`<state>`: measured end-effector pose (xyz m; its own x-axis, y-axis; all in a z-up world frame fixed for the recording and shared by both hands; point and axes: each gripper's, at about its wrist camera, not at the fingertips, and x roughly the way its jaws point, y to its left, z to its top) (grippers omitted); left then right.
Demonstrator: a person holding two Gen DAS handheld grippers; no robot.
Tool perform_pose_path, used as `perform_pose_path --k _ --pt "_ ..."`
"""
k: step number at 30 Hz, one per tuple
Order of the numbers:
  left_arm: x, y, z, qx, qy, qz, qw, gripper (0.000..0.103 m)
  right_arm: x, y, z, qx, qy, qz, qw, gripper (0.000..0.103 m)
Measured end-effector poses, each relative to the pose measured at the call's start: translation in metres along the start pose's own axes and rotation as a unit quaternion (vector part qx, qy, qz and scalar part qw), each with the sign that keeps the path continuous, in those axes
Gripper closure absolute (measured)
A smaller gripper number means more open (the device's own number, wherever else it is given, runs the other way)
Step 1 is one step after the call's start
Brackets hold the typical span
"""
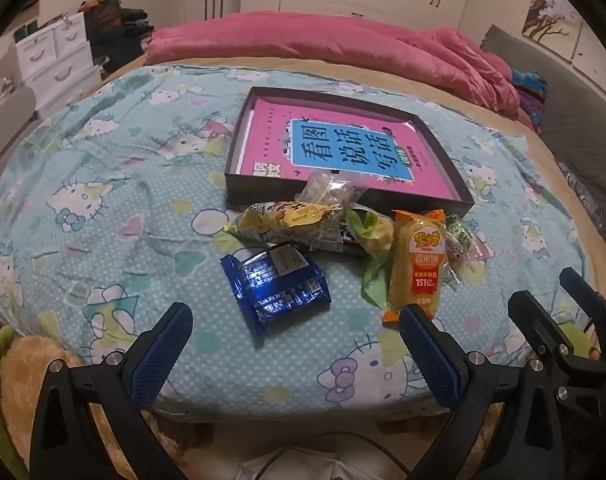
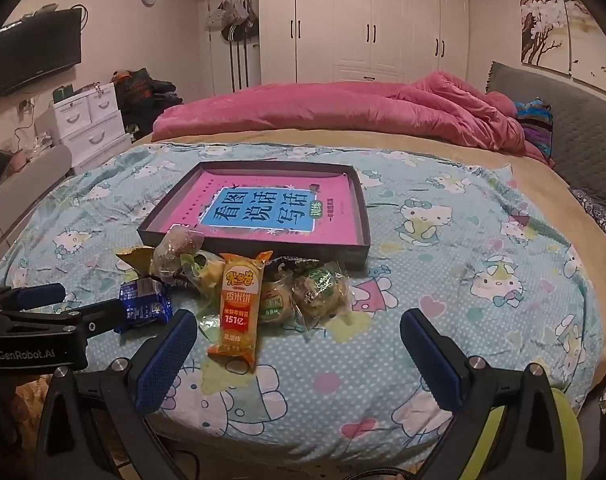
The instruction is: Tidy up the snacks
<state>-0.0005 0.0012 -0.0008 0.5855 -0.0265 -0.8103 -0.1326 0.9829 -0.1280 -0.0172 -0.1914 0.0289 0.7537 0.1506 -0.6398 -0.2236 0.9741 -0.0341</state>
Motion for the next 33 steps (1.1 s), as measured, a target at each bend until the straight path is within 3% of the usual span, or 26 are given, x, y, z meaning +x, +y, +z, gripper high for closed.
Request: perform_pose_path --k 33 --pt "-0.0018 -0.0044 0.0008 0.004 0.003 -0.002 1.0000 0.000 0.0016 0.0006 -0.0011 -0.001 0.004 -0.001 1.000 0.000"
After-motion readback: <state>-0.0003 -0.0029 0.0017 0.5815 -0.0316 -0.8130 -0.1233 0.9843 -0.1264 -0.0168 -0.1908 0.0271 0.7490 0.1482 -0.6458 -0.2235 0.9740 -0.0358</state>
